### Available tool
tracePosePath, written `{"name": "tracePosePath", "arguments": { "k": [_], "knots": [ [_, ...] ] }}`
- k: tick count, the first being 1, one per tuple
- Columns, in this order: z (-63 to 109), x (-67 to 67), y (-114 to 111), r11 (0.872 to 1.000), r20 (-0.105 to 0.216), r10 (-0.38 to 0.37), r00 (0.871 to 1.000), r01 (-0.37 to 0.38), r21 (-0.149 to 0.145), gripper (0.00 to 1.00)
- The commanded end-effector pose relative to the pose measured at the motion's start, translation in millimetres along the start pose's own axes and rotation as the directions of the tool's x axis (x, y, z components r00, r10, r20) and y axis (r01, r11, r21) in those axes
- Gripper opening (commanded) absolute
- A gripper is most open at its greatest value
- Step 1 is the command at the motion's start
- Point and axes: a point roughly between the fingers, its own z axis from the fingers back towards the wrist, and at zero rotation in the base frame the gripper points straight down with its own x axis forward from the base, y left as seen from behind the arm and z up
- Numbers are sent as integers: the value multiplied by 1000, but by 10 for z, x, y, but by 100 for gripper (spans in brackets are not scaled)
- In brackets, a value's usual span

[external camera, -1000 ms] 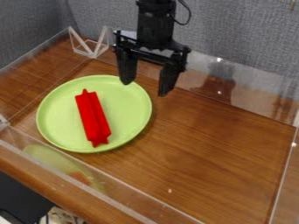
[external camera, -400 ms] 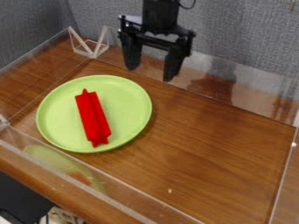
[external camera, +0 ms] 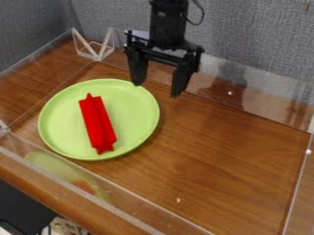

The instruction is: Move the carrot from the green plate to the table

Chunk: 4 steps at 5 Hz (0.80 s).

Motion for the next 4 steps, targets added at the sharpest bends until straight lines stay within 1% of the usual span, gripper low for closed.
{"name": "tracePosePath", "arguments": {
  "k": [1, 2, 3, 4],
  "knots": [
    [172, -74, -45, 999, 42, -43, 998, 44, -9, 100],
    [242, -160, -56, 998, 75, -55, 996, 56, -7, 100],
    [292, -201, -110, 997, 104, -81, 991, 81, 5, 100],
    [250, -154, -166, 998, 124, -62, 990, 60, 19, 100]
  ]
}}
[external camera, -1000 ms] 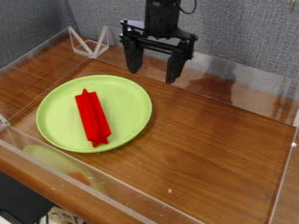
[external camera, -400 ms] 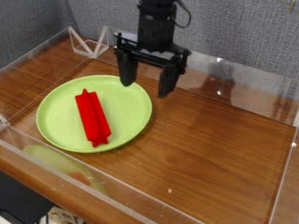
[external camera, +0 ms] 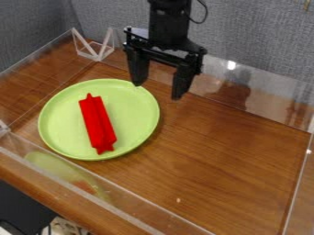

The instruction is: Move the carrot from the green plate to the table

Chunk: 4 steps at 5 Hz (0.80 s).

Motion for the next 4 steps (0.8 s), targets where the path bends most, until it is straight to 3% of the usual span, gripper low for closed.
{"name": "tracePosePath", "arguments": {
  "k": [1, 2, 3, 4],
  "knots": [
    [-6, 53, 12, 999, 29, 46, 999, -47, 9, 100],
    [-140, 110, 112, 995, 18, 97, 995, -97, 20, 0],
    [-103, 116, 293, 986, 30, 162, 986, -163, 35, 100],
    [-156, -11, 371, 963, 22, 266, 964, -266, 36, 100]
  ]
}}
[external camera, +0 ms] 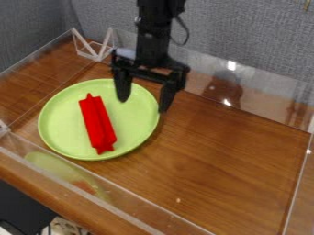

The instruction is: Move the carrot from the green plate to the table

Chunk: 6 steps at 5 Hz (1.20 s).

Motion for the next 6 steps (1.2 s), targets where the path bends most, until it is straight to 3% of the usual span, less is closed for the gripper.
{"name": "tracePosePath", "arguments": {
  "k": [1, 2, 3, 4, 5, 6],
  "knots": [
    [157, -131, 209, 987, 71, 162, 984, -161, -24, 100],
    [127, -308, 425, 967, 62, 250, 966, -247, -53, 100],
    [107, -434, 505, 952, 51, 298, 953, -293, -85, 100],
    [-28, -437, 533, 925, 43, 370, 928, -364, -107, 100],
    [-169, -423, 520, 908, 37, 409, 912, -403, -117, 100],
    [-287, -409, 521, 919, 41, 384, 922, -378, -114, 100]
  ]
}}
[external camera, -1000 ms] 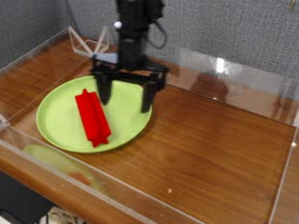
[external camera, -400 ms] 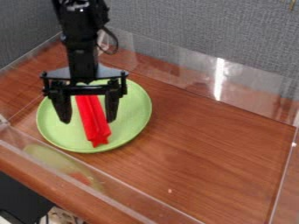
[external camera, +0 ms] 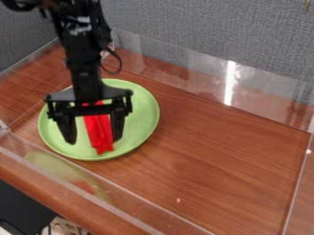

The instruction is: Move the carrot from the green plate to the table

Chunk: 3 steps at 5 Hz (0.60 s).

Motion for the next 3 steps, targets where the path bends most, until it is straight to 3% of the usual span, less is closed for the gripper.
{"name": "tracePosePath", "arguments": {
  "k": [1, 2, 3],
  "knots": [
    [18, 107, 65, 1000, 38, -24, 999, 24, -15, 100],
    [42, 140, 93, 998, 52, -55, 997, 57, -25, 100],
    [189, 129, 84, 993, 66, -111, 992, 113, -25, 100]
  ]
}}
